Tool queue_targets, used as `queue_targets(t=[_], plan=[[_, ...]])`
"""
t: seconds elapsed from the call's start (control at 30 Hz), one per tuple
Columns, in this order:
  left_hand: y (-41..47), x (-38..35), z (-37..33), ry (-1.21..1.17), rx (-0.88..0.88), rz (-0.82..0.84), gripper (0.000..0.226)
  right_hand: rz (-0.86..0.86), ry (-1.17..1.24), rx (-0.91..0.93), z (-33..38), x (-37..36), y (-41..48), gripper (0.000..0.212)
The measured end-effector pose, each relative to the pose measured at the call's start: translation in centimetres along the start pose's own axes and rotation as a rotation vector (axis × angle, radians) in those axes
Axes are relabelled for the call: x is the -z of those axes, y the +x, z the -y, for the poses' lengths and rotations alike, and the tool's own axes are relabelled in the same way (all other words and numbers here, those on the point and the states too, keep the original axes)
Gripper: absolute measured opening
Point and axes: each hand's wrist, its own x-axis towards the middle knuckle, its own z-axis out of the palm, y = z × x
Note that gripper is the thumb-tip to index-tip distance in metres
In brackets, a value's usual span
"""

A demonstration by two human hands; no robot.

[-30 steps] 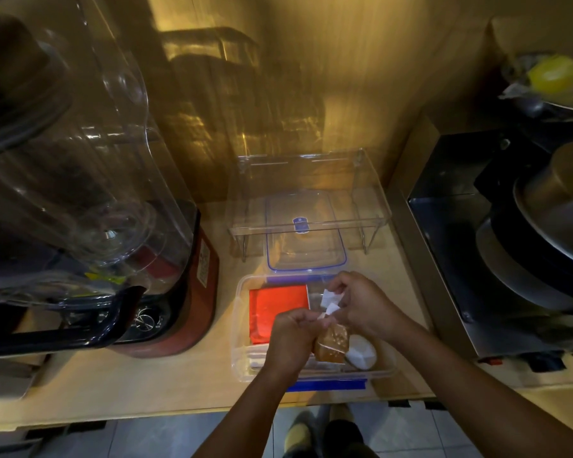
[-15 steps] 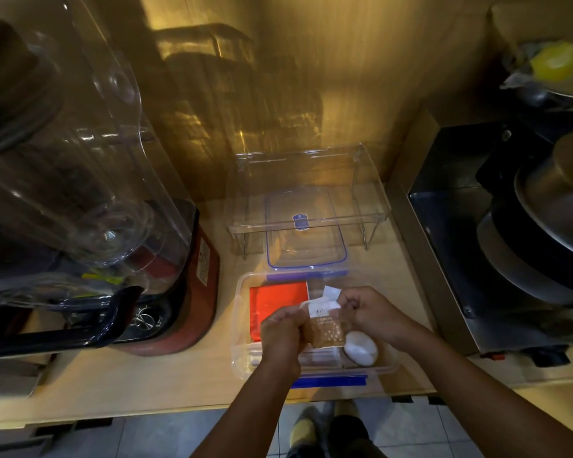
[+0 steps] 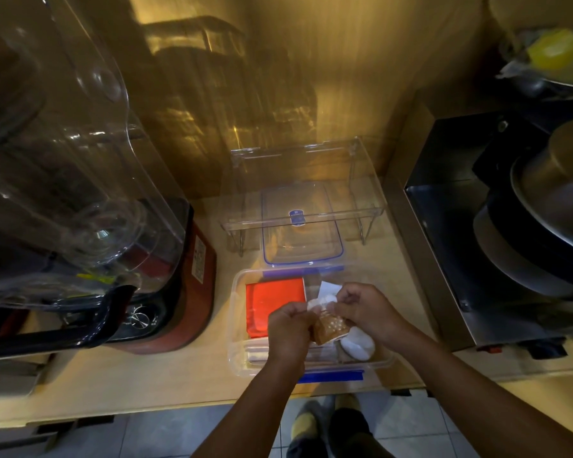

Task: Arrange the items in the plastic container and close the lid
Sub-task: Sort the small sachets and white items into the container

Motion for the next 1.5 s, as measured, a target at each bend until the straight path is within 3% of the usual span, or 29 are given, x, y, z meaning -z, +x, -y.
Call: queue_targets(t=[0.1,0.17,0.23,0.37,0.47,0.57,0.7,0.83,0.97,1.07,1.17,1.3,1.5], plan=[[0.3,0.3,0.0,0.010,-0.043,-0.094,0.024,-0.046,-0.149,-0.006,-0.2,0.5,0.0,0.014],[0.6,0.6,-0.2,0.000,-0.072,-0.141,0.019,0.047,-0.549,0.044,-0.5,1.1,-0.1,0.002],[0.8,0.9,-0.3,-0.012,-0.097,-0.176,0.014,0.165,-0.860,0.064,-0.6,0.7,-0.6,0.024],[1.1,1.4,-0.4,-0.050,-0.109,-0.215,0.013,0.310,-1.040,0.002,-0.9,-1.6,-0.6,0.038],[1.2,1.9,-0.5,-0.061,-0.091,-0.219,0.016,0.297,-1.122,0.009,-1.7,-2.7,-0.3,0.041],[1.3,2.6,-0.4,-0.074,-0.082,-0.226,0.015,0.284,-1.097,-0.004,-2.0,-2.8,-0.1,0.045],[1.6,3.5,-0.3,-0.081,-0.096,-0.247,0.022,0.158,-0.725,-0.120,-0.7,-1.9,1.3,0.048],[1.6,3.7,-0.2,-0.071,-0.081,-0.234,0.024,0.086,-0.333,-0.079,0.6,-2.3,2.4,0.026],[1.3,3.5,-0.3,-0.047,-0.077,-0.168,0.013,0.062,-0.188,-0.085,0.7,-2.8,2.6,0.027],[1.3,3.3,-0.4,-0.003,-0.061,-0.110,0.009,-0.048,-0.034,-0.094,0.9,-2.1,2.4,0.008],[1.4,2.7,-0.4,0.056,-0.038,-0.010,0.019,-0.016,0.264,-0.053,1.8,-0.3,2.1,0.024],[1.5,1.0,-0.2,0.109,0.005,0.125,0.029,0.271,-0.116,0.037,2.3,1.4,1.7,0.024],[1.6,-2.4,0.2,0.133,0.082,0.175,0.022,0.251,-0.607,0.167,1.6,3.5,1.3,0.018]])
